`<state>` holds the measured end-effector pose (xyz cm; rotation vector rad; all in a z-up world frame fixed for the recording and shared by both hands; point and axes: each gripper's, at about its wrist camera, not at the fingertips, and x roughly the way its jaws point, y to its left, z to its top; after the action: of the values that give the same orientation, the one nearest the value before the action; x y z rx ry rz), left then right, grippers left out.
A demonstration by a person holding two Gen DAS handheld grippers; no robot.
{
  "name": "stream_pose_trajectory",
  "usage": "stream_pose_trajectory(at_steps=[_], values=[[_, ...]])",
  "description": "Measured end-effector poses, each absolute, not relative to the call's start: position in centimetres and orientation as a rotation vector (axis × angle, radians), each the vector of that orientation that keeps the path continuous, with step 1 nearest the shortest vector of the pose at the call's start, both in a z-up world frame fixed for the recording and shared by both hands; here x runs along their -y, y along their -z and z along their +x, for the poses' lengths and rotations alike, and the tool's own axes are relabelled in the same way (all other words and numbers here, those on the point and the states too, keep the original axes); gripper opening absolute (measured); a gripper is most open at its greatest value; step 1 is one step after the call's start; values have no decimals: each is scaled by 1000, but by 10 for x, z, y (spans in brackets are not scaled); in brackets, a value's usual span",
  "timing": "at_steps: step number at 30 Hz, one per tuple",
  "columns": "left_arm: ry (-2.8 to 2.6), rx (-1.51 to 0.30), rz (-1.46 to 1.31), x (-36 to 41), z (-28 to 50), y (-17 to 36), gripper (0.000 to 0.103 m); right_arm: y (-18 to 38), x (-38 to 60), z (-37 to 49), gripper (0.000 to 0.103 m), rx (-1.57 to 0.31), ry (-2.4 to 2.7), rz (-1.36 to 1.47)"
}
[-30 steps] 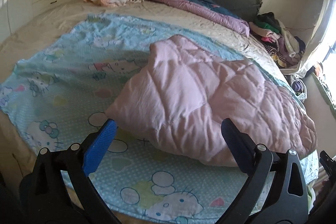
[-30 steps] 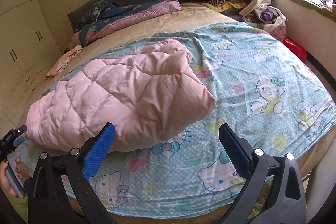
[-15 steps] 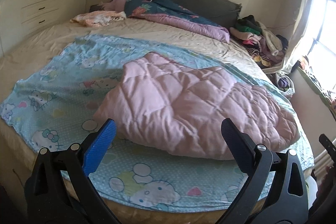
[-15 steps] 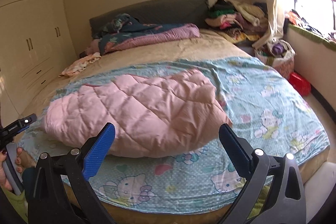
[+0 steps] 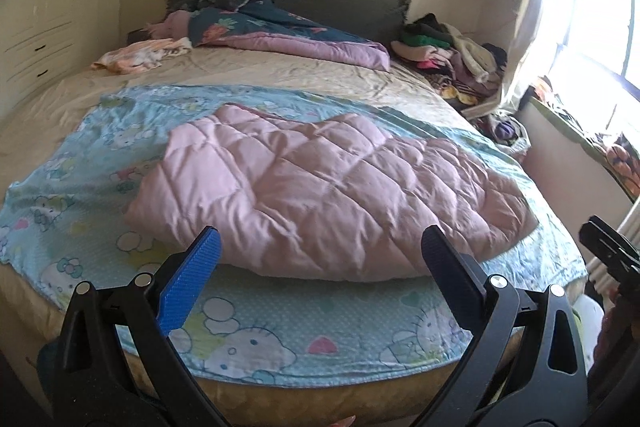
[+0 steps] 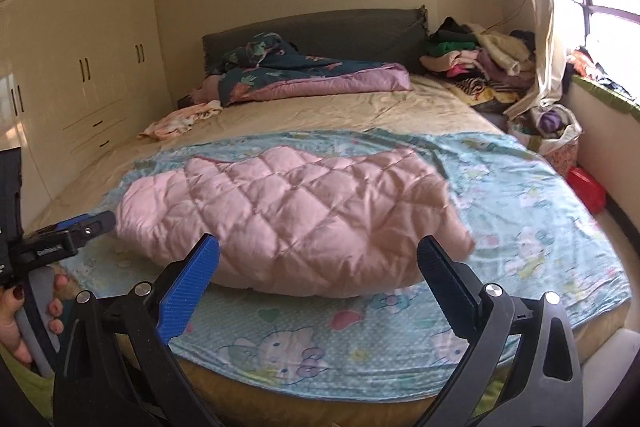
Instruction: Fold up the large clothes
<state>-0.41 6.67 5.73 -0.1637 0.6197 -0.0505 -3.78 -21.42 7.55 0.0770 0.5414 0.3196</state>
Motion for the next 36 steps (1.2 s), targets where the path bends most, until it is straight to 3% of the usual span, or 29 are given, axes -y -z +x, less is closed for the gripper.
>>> stream_pose_trajectory(at_steps=[12,36], values=[[56,-675,-132,-51,-6,-31,94,-44,199,-33,99,-631,-338,69],[25,-693,-101,-51,-6,-29,94,-38,197,-30,99,-644,-343,61]])
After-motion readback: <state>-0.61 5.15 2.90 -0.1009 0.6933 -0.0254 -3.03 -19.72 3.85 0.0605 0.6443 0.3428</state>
